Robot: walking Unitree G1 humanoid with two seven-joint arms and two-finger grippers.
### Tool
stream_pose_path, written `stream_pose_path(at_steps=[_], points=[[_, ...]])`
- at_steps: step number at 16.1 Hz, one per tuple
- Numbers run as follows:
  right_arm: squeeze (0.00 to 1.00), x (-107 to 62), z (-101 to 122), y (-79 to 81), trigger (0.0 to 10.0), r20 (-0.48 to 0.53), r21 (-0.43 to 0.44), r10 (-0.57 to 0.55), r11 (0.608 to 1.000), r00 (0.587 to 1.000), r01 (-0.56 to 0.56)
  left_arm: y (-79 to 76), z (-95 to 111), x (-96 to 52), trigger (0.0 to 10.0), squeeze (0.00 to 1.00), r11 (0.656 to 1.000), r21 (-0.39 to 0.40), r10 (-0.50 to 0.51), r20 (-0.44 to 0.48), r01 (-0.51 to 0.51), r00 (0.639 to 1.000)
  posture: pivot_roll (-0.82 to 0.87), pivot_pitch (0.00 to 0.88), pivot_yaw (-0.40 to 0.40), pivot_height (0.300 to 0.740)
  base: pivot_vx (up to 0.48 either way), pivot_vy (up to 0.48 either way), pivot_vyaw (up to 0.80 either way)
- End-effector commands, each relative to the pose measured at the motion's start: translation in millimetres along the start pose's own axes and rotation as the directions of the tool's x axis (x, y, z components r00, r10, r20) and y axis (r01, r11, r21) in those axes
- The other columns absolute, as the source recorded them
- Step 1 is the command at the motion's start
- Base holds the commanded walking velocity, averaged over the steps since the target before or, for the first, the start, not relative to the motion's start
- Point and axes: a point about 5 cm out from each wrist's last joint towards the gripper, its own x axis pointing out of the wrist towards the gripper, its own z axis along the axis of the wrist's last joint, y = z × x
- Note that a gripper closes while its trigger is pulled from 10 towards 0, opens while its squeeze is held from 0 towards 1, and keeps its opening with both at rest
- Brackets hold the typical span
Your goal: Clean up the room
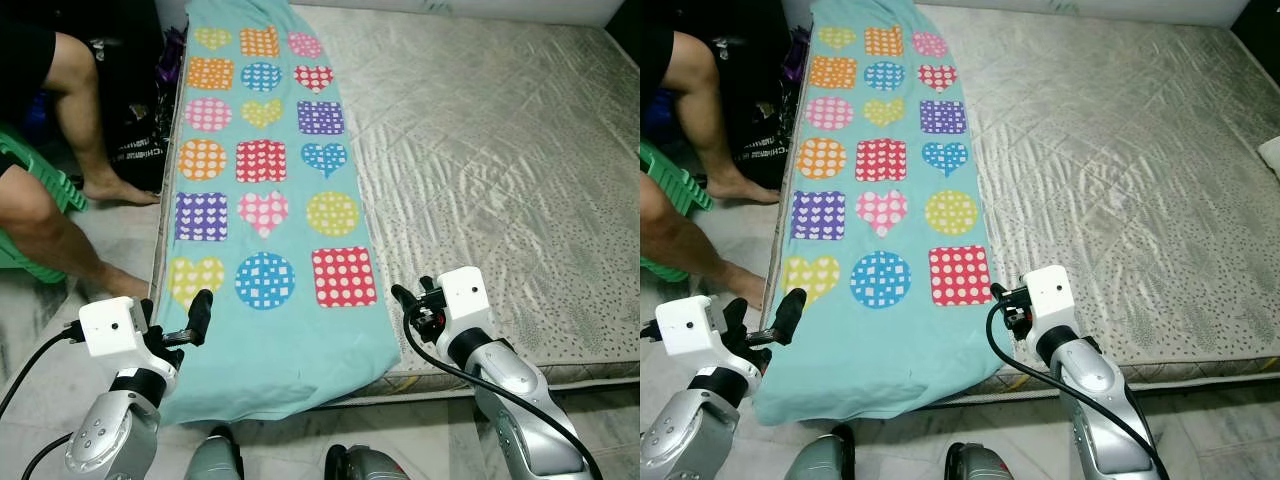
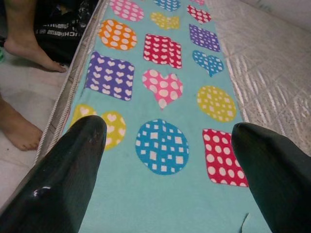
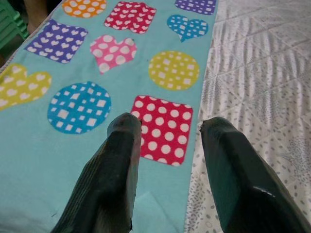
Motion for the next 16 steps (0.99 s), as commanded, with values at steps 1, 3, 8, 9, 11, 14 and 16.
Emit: stream_pose_path(at_steps=[1, 3, 8, 9, 11, 14, 16], points=[[0.0, -4.7, -3.8, -4.8, 10.0, -0.013, -0.004, -0.018, 1.0, 1.0, 0.018, 1.0, -4.7, -1.4, 10.0, 0.0, 1.0, 0.009, 0.011, -0.02, -0.011, 1.0, -0.01, 0.239, -0.086, 0.681, 0.0, 0.0, 0.0], [0.0, -4.4, -3.3, -5.0, 10.0, -0.009, -0.011, -0.018, 1.0, 1.0, 0.018, 0.7, -4.9, -0.5, 10.0, 0.0, 1.0, 0.01, 0.008, -0.019, -0.008, 1.0, -0.01, 0.236, -0.084, 0.661, 0.0, 0.0, 0.0], [0.0, -3.3, -0.1, -5.1, 10.0, 0.011, -0.027, -0.012, 1.0, 1.0, 0.013, -1.1, -5.1, 2.5, 10.0, 0.0, 1.0, 0.012, -0.001, -0.014, 0.001, 1.0, -0.01, 0.229, -0.083, 0.611, 0.0, 0.0, 0.0], [0.0, -3.0, 0.1, -5.4, 10.0, 0.011, -0.031, -0.009, 0.999, 1.0, 0.01, -1.3, -5.1, 2.8, 10.0, 0.0, 1.0, 0.012, -0.001, -0.014, 0.001, 1.0, -0.01, 0.227, -0.085, 0.611, 0.0, 0.0, 0.0], [0.0, -0.3, 2.0, -7.6, 10.0, 0.019, -0.05, -0.011, 0.999, 1.0, 0.012, -1.2, -4.7, 3.5, 10.0, 0.0, 1.0, 0.025, 0.008, -0.005, -0.008, 1.0, -0.02, 0.224, -0.087, 0.611, 0.0, 0.0, 0.0], [0.0, 2.0, 3.3, -9.2, 10.0, 0.022, -0.059, -0.007, 0.998, 1.0, 0.008, 0.1, -4.1, 4.3, 10.0, 0.0, 0.999, 0.039, 0.025, 0.007, -0.026, 1.0, -0.02, 0.219, -0.089, 0.611, 0.0, 0.0, 0.0], [0.0, 2.8, 3.3, -9.9, 10.0, 0.023, -0.065, 0.0, 0.998, 1.0, 0.001, 0.5, -4.0, 4.8, 10.0, 0.0, 0.999, 0.042, 0.032, 0.012, -0.032, 0.999, -0.02, 0.218, -0.092, 0.611, 0.0, 0.0, 0.0]])
